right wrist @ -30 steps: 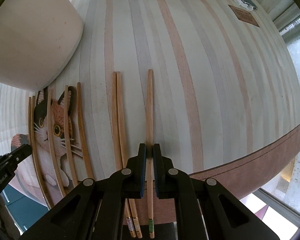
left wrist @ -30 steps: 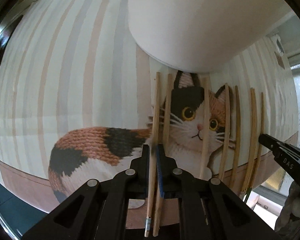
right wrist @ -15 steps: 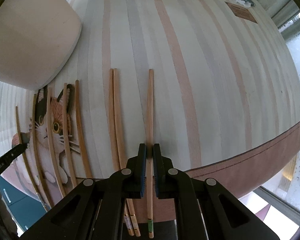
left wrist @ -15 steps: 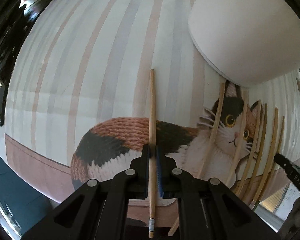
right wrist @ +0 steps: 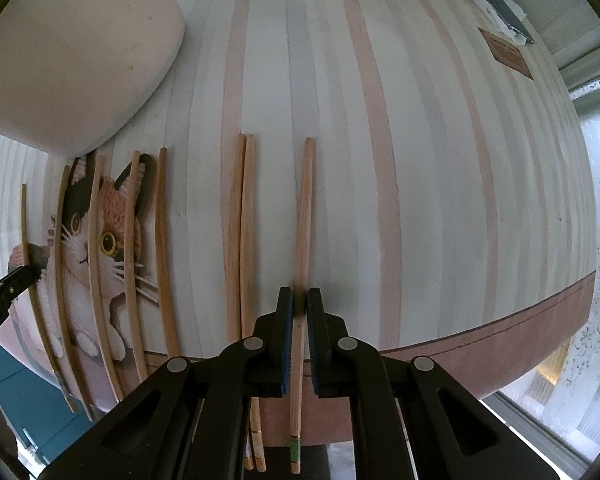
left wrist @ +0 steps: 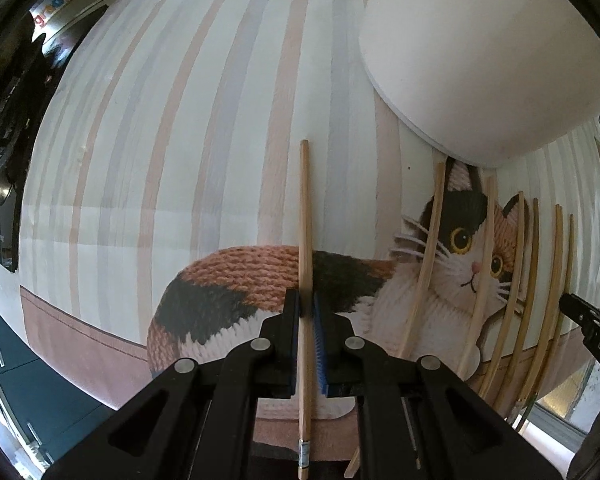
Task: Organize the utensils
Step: 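Lift the chopstick in the left tool toward the holder while the right tool carries its chopstick, then insert both chopsticks into the pink holder and open both tools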
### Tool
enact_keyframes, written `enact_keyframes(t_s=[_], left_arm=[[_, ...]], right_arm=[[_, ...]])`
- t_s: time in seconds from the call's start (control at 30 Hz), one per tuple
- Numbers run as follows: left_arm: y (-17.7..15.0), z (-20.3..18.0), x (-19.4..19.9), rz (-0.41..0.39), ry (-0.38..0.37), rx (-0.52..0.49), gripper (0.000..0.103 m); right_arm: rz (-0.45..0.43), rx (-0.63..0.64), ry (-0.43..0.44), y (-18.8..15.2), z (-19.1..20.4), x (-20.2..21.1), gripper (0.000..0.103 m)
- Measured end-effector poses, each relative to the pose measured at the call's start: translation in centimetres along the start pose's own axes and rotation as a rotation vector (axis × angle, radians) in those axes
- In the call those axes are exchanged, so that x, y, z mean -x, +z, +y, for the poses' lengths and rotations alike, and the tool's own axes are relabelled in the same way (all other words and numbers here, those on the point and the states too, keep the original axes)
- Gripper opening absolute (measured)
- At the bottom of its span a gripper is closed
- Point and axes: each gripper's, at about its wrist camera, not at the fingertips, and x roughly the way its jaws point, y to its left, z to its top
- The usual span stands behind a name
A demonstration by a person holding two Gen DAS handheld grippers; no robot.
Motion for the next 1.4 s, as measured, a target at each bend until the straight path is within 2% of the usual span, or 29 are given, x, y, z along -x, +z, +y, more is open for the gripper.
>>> enact_keyframes(t_s=[0.13,0.3,0.53,0.8,0.97,1.23,1.4], left_arm=[[-0.3,1.0,2.5,-0.073,0.045,-0.008,0.005],[-0.2,0.9,7.1,-0.207,0.089,-0.016,0.005],[0.0,1.2,12.1,-0.323,0.092,0.033,0.005],[0.4,4.0,16.3,-0.421,0.074,0.104,0.005],[0.7,5.2,20.5,-0.499,0.021,0.15,0.005],[1.7,6.0,31.1,-0.668,-0.163,0.205,0.005],[3.4,5.7,36.6,-0.768,-0.253,0.211,0.005]], right_arm=[[-0.031,-0.038,0.011,-0.5,-0.5,0.6,0.007],[-0.15,-0.028,-0.01,-0.9,-0.8,4.1,0.007],[-0.296,-0.002,-0.025,-0.9,-0.1,8.9,0.007],[-0.45,-0.003,-0.01,-0.5,0.0,13.9,0.007],[-0.547,-0.033,0.048,0.0,-0.4,18.0,0.006],[-0.7,-0.105,0.246,2.4,-1.6,26.6,0.007],[-0.781,-0.121,0.312,5.0,-1.4,30.7,0.006]])
